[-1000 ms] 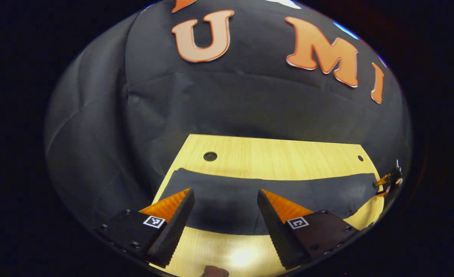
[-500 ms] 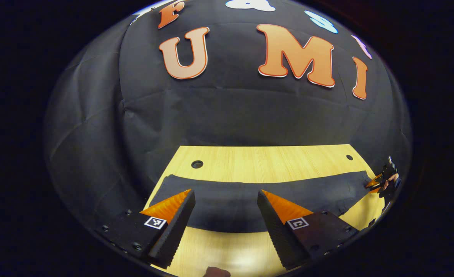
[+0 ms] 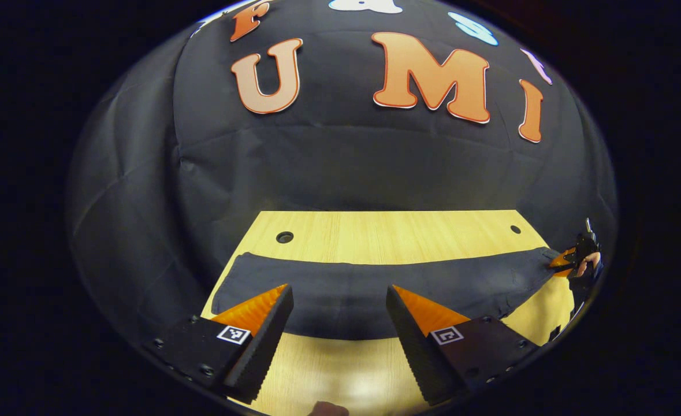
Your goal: Grasp the waist and the cuffs of the jeans and fold them to make the two legs overlap; first hold the waist and fold one-third of the jeans toward the cuffs, then hold the cuffs and fold the remaining one-third in the same direction to finish folding.
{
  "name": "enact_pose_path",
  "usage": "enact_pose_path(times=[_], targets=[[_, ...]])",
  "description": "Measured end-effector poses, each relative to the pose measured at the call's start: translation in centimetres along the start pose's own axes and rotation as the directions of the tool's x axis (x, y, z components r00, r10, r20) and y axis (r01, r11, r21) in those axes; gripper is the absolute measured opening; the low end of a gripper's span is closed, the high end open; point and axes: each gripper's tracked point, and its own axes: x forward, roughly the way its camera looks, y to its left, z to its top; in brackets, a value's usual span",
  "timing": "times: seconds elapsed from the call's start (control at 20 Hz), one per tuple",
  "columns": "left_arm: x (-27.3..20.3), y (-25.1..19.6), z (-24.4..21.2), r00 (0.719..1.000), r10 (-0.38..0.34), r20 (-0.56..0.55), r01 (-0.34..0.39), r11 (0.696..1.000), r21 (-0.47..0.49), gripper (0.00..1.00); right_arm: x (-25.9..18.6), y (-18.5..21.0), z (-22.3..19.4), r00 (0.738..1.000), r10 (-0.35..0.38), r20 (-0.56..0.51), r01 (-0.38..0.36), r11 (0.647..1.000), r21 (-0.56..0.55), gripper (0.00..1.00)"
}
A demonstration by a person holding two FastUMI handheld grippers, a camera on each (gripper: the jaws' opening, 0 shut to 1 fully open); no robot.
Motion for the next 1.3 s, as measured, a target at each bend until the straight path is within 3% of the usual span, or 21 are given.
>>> enact_pose_path(times=[0.4,0.85,1.3], targets=[[0.0,0.4,-0.1,0.997,-0.075,0.021,0.075,0.997,0.029,0.97,-7.4,5.9,-2.1,0.991,0.08,0.105,-0.067,0.99,-0.123,0.24],[-1.0,3.7,1.2,0.992,-0.017,0.128,0.013,0.999,0.035,0.97,-10.9,12.7,-6.3,0.979,0.154,0.137,-0.113,0.956,-0.27,0.24],[-1.7,6.4,0.2,0.992,0.016,0.124,-0.014,1.0,-0.014,0.97,-12.4,20.1,-13.1,0.965,0.248,0.085,-0.178,0.857,-0.484,0.24]])
